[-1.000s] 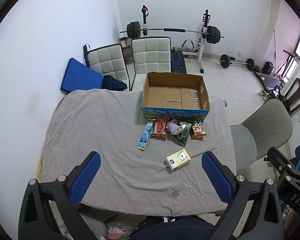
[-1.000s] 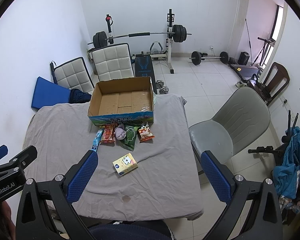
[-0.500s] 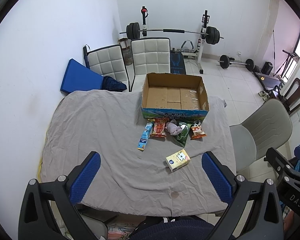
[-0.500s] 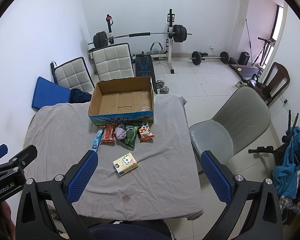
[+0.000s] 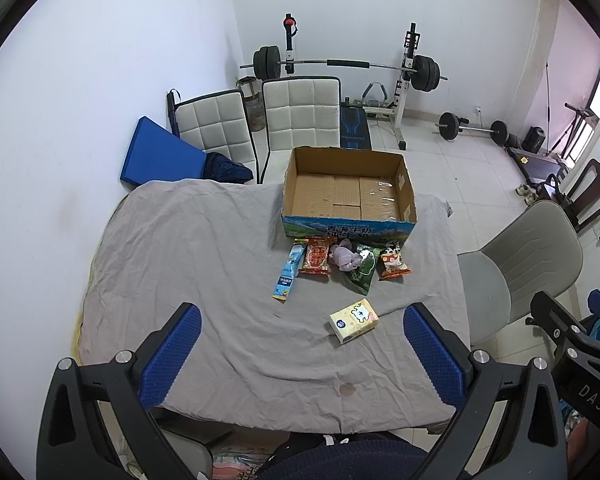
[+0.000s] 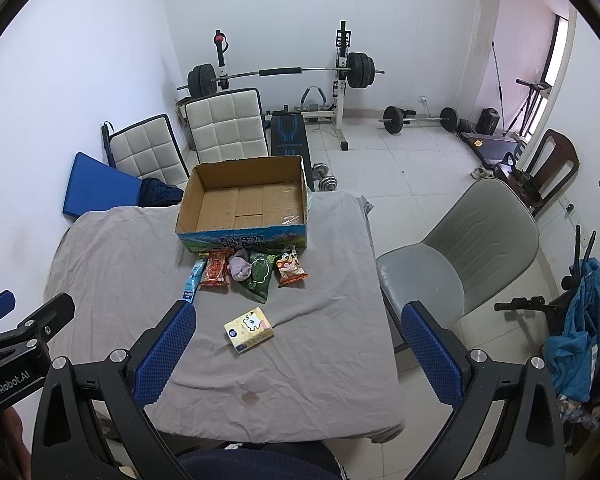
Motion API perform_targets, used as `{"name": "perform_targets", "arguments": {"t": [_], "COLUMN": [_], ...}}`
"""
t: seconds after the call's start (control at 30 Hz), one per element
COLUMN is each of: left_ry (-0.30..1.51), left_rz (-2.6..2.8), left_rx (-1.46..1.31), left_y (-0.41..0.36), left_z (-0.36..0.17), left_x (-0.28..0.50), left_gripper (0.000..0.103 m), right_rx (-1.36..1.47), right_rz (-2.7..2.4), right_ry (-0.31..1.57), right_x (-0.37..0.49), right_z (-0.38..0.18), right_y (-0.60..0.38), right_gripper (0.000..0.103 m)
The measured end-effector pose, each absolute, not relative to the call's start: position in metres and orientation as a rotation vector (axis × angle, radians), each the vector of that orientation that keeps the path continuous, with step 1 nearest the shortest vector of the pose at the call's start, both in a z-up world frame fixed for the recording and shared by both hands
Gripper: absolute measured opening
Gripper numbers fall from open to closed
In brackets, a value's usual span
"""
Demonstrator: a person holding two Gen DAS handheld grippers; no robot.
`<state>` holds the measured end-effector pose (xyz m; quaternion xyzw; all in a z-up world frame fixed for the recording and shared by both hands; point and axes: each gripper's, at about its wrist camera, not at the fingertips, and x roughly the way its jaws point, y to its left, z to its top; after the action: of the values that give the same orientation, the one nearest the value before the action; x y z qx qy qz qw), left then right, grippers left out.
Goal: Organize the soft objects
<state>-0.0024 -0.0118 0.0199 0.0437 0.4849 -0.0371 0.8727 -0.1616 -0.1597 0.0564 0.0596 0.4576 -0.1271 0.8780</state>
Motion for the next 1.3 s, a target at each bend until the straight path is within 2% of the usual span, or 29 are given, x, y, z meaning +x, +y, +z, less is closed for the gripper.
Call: {"name": "perform_targets", "arguments": {"t": [0.77, 0.9, 1.03, 1.3], "left_ry": [1.020, 1.025, 1.056, 1.339], "left_rz": [-0.062, -0.051, -0.056, -0.233], "left_rx": [0.092, 0.109, 0.192, 0.439], "left_y": [-0.026, -0.034, -0.046, -0.111], "left_z": [0.014, -0.012, -0.062, -0.228], "left_x": [0.003, 0.028, 0.059, 0.112], "left_gripper": [0.103, 0.103, 0.103, 0.103], "right_rx": [0.143, 0.205, 0.236, 0.229], "right_rz": [-0.239, -0.234, -0.251, -0.196], "right_ry": [0.978, 1.036, 1.169, 1.456], "right_x": [-0.147, -0.123, -0.086, -0.047], "right_z": [0.035, -0.002, -0.074, -0.242], "right_y": [-0.177, -0.203, -0.236, -0.271], "right_gripper": [0.103, 0.103, 0.103, 0.103]}}
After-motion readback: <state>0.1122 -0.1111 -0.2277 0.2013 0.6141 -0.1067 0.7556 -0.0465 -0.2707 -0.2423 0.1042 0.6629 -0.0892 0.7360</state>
